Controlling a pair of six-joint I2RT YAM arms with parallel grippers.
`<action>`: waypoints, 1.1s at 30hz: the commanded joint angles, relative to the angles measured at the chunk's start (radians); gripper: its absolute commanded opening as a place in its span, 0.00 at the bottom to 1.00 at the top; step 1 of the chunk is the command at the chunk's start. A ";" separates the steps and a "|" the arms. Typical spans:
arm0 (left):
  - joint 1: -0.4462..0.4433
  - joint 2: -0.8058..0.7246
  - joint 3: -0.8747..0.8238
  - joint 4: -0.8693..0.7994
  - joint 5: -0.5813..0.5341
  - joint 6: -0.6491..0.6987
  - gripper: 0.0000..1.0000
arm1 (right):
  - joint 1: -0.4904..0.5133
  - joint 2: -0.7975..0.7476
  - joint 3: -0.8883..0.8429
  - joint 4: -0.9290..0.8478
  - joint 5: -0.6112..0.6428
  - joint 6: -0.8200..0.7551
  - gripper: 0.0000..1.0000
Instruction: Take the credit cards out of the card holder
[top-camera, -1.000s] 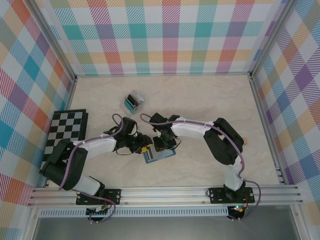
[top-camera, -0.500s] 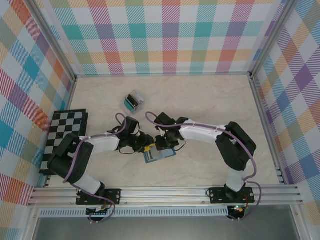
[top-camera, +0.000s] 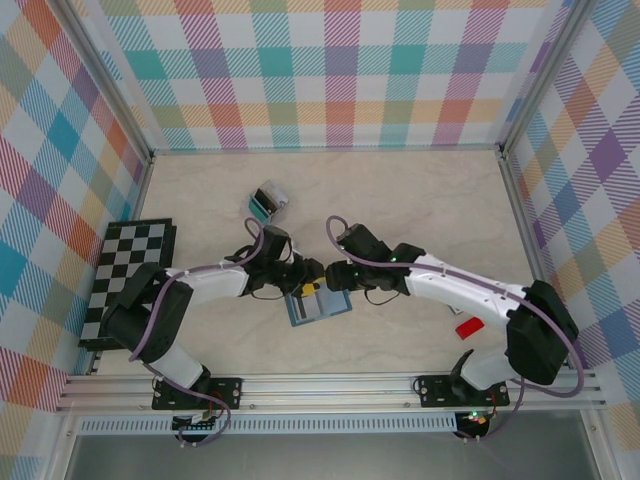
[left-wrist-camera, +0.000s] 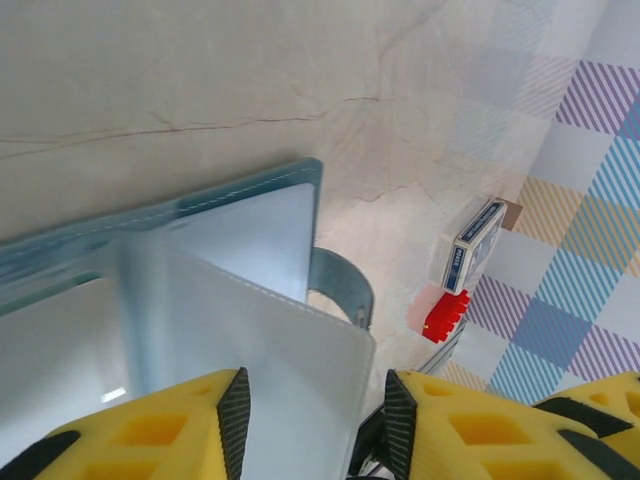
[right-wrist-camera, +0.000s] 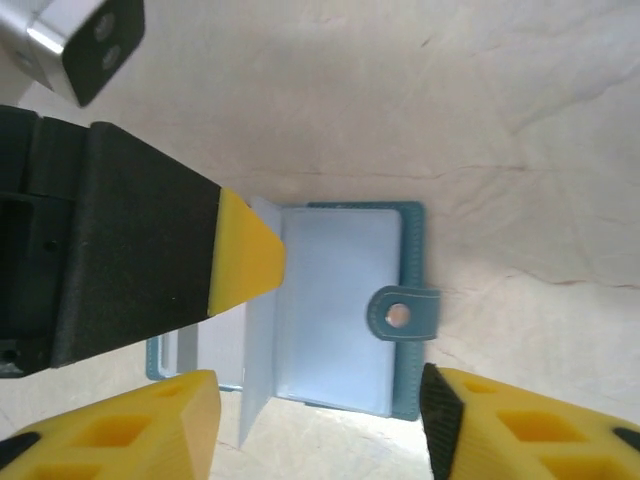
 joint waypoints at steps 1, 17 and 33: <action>-0.030 0.040 0.046 0.019 0.010 -0.020 0.44 | -0.009 -0.047 -0.031 0.011 0.079 0.020 0.62; -0.029 0.035 0.136 -0.137 -0.122 0.008 0.56 | -0.014 -0.047 -0.024 0.029 -0.044 -0.028 0.69; 0.133 -0.363 -0.139 -0.338 -0.226 0.041 0.84 | -0.031 0.266 0.196 0.037 -0.357 -0.036 0.65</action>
